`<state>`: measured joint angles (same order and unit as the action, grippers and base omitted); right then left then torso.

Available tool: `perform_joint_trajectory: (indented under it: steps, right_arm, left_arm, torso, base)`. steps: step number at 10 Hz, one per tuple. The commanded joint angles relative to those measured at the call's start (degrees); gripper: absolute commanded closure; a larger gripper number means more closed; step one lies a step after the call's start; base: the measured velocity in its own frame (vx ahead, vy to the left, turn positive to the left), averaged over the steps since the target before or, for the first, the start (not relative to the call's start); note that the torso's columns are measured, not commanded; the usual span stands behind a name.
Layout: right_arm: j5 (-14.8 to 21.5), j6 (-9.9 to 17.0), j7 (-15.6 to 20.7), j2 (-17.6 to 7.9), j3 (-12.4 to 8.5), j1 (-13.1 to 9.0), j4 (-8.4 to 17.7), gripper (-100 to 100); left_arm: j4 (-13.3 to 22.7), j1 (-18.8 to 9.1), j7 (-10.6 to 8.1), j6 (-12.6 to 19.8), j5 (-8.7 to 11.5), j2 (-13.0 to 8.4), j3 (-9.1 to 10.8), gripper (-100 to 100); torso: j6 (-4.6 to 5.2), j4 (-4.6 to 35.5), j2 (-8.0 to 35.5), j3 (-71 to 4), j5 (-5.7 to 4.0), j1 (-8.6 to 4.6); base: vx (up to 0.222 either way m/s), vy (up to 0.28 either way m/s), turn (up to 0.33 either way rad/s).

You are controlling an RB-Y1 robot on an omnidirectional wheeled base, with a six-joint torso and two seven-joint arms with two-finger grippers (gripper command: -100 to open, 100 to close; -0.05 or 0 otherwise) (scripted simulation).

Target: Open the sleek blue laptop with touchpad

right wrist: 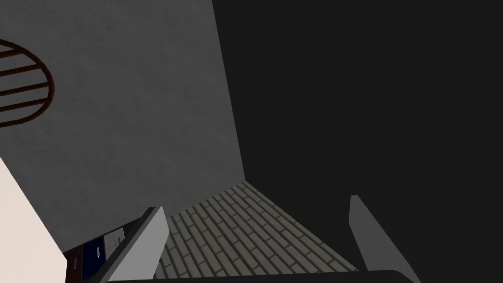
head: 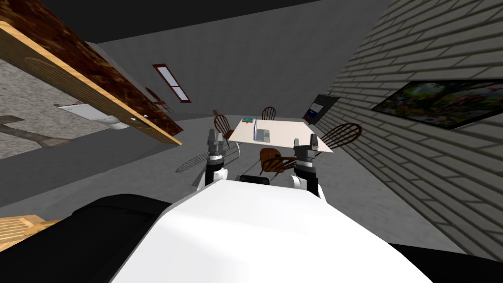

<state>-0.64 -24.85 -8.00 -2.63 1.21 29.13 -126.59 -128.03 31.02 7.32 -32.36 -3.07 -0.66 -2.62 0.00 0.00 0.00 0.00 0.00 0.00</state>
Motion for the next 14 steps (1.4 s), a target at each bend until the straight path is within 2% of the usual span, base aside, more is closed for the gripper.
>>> perform_joint_trajectory:
  steps: [1,9,10,11,12,14]
  right_arm:
    - [0.0,0.0,0.0,0.0,0.0,0.0,0.0,0]
    - [0.0,-0.01,0.0,0.0,0.0,0.0,-0.02,0]
    - [0.44,-0.75,0.29,-1.8,-0.6,-1.9,-1.81,-100]
    - [0.77,-0.94,0.5,-2.48,-0.96,-2.68,-2.37,-100]
    - [1.68,-1.19,1.11,-3.68,-1.88,-4.29,-3.34,-100]
    - [2.91,-1.24,1.96,-4.81,-3.02,-5.89,-4.08,-100]
  left_arm:
    - [0.0,0.0,0.0,0.0,0.0,0.0,0.0,0]
    - [-0.02,0.0,0.0,-0.01,0.0,0.0,0.0,0]
    - [-0.02,0.0,0.0,-0.01,0.0,0.0,0.0,0]
    - [0.0,0.01,0.0,0.0,0.0,0.0,0.0,0]
    - [0.01,0.01,0.0,0.0,0.0,0.01,-0.01,0]
    - [0.01,0.0,0.0,0.0,0.0,0.02,-0.02,0]
  torso:
    - [0.0,2.35,2.32,-4.67,0.0,0.0]
    - [0.0,35.37,35.39,-70.73,0.0,0.0]
    - [0.0,39.6,39.62,-79.19,0.0,0.0]
    - [0.01,41.49,41.52,-83.15,0.04,0.14]
    - [0.0,42.04,42.04,-84.28,0.08,0.29]
    - [0.0,42.28,42.34,-84.51,0.06,0.17]
  base:
    - [0.0,0.0,0.0]
    - [0.0,0.0,0.0]
    - [0.013,0.046,-0.086]
    - [0.018,0.11,-0.102]
    - [-0.002,0.167,-0.135]
    - [-0.011,0.184,-0.136]
